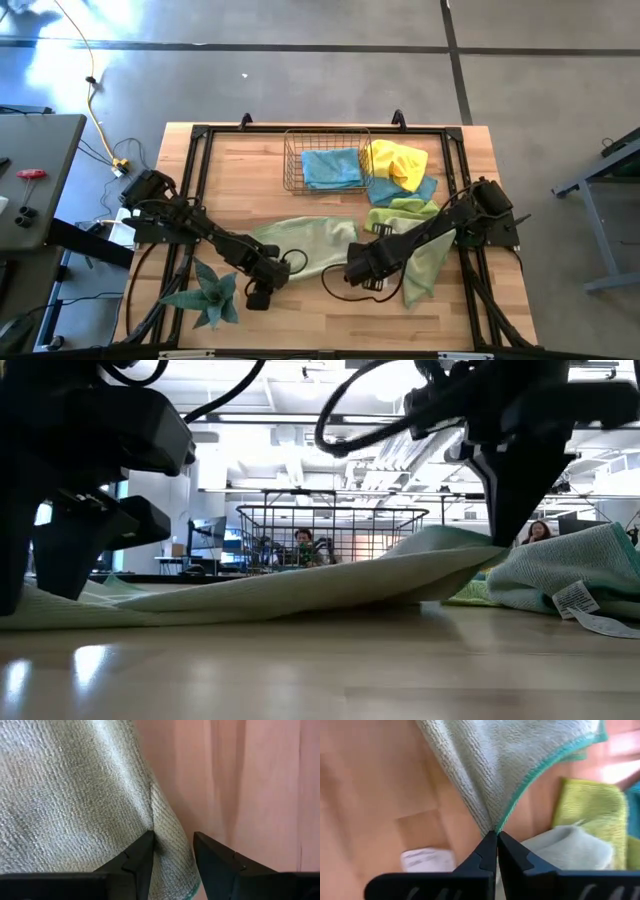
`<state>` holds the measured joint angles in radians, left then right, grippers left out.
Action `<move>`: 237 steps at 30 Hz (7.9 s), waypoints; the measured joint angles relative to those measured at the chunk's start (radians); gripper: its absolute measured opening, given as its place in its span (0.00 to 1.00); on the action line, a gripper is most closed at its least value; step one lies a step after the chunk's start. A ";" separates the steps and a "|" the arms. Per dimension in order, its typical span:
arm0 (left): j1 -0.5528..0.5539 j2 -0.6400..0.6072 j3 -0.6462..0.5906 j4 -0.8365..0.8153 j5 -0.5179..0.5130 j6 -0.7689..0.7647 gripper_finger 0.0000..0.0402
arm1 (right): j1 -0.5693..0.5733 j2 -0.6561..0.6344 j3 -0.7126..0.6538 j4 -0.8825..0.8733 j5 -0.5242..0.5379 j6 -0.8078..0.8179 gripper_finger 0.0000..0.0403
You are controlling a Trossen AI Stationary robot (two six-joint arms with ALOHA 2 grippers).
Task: Fold microfiber towels
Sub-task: Fold the left light green towel
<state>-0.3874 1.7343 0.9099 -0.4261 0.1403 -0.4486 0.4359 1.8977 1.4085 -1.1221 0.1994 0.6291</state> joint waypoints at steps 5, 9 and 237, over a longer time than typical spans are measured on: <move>-0.002 -0.010 0.009 -0.012 0.025 0.007 0.32 | 0.003 0.000 0.046 -0.020 -0.058 0.034 0.05; -0.001 -0.012 0.019 -0.009 0.033 0.013 0.32 | 0.003 0.000 0.066 -0.030 -0.098 0.083 0.16; 0.372 0.003 -0.014 0.083 0.057 0.612 0.32 | 0.002 -0.113 -0.474 0.677 0.317 1.648 0.64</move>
<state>-0.0151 1.7370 0.8955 -0.3427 0.1978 0.1635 0.4375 1.7844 0.9344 -0.4448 0.5167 2.2771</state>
